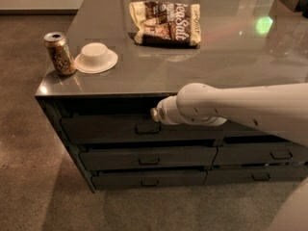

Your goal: Open top drawer

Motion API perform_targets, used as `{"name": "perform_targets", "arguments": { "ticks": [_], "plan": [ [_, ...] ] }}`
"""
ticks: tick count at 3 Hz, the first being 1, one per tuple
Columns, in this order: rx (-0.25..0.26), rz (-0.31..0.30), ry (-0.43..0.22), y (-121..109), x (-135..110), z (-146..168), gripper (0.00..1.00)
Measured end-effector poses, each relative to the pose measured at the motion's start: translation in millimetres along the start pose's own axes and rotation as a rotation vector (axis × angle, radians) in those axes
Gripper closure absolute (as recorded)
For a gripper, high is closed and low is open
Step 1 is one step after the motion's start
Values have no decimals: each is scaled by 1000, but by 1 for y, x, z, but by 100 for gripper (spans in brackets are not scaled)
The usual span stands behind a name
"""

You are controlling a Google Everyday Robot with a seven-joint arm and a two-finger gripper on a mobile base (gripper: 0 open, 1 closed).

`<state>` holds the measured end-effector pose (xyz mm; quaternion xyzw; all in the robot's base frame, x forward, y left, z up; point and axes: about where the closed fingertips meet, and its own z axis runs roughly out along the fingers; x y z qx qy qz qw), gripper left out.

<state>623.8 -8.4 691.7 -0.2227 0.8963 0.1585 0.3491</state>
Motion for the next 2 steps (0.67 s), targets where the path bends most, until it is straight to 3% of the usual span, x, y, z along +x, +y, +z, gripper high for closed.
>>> {"name": "perform_targets", "arguments": {
  "ticks": [2],
  "plan": [
    [-18, -26, 28, 8, 2, -1, 100]
  ]
}}
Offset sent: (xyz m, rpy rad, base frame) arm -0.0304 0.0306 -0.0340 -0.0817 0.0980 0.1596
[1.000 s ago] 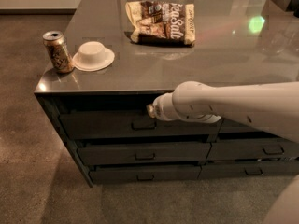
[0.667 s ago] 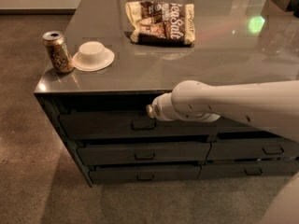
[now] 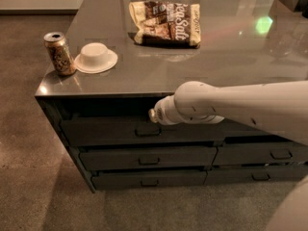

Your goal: Open top drawer

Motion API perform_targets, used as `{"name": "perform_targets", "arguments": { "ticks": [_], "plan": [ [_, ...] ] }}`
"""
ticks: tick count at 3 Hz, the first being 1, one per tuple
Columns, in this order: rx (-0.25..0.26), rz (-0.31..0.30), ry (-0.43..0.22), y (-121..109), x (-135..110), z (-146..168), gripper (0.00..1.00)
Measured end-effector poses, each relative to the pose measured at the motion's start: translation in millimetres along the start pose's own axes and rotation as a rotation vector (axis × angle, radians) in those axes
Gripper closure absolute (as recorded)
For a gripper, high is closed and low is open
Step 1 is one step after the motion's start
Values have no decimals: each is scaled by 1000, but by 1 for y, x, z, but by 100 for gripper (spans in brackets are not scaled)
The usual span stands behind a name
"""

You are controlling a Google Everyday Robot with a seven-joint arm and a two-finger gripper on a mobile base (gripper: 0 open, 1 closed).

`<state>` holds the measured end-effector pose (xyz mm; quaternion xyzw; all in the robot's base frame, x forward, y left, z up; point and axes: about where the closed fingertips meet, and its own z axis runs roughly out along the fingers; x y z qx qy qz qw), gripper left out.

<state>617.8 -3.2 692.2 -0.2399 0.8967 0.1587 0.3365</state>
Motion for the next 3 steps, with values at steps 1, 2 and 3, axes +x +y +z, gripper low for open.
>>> {"name": "perform_targets", "arguments": {
  "ticks": [1, 2, 3],
  "plan": [
    [0, 0, 0, 0, 0, 0, 100],
    [-9, -14, 17, 4, 1, 0, 100],
    [-9, -14, 17, 4, 1, -1, 100]
  ]
}}
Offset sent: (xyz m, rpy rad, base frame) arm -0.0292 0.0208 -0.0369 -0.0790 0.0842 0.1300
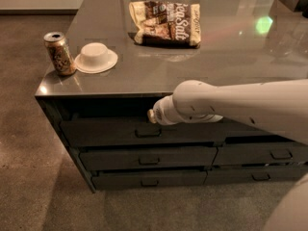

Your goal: Open top drawer

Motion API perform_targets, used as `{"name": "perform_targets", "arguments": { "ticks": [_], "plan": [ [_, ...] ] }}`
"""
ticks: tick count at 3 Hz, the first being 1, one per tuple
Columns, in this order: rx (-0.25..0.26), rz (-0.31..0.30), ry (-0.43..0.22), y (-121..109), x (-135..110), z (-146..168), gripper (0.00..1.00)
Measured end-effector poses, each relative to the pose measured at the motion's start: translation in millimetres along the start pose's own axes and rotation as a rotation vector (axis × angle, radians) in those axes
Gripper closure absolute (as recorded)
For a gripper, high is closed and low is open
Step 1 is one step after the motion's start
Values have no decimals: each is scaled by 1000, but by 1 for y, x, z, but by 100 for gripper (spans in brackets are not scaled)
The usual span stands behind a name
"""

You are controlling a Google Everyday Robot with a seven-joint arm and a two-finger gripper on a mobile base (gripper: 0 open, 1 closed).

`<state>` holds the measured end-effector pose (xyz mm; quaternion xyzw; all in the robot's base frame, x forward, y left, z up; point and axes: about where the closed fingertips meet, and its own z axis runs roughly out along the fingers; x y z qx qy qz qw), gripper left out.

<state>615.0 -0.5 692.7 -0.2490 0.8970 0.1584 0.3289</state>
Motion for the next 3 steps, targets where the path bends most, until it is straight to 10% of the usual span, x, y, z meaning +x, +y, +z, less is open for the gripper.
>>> {"name": "perform_targets", "arguments": {
  "ticks": [3],
  "plan": [
    [-6, 19, 40, -3, 7, -4, 100]
  ]
}}
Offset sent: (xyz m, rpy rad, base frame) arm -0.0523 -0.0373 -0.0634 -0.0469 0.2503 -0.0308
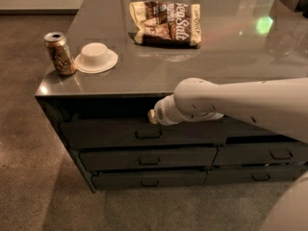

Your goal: Open top drawer

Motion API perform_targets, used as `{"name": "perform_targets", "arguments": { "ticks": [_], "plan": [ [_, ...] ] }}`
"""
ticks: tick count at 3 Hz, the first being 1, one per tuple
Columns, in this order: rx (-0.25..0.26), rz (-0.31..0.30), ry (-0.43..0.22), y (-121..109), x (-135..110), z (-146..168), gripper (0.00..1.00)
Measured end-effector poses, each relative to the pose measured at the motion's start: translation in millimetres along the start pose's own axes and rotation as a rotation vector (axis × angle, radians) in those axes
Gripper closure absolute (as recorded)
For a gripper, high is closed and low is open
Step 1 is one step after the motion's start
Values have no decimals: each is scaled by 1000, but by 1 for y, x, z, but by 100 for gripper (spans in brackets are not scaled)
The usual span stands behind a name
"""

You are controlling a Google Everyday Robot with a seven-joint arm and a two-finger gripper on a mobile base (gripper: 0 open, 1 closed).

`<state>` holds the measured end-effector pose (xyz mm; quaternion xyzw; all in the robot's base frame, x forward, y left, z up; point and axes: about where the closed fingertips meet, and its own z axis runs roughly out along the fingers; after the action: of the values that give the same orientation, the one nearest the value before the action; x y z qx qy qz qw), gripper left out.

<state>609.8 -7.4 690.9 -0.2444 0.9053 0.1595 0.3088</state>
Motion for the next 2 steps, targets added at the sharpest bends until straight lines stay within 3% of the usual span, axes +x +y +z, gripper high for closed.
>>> {"name": "perform_targets", "arguments": {
  "ticks": [2],
  "plan": [
    [3, 15, 21, -3, 5, -3, 100]
  ]
}}
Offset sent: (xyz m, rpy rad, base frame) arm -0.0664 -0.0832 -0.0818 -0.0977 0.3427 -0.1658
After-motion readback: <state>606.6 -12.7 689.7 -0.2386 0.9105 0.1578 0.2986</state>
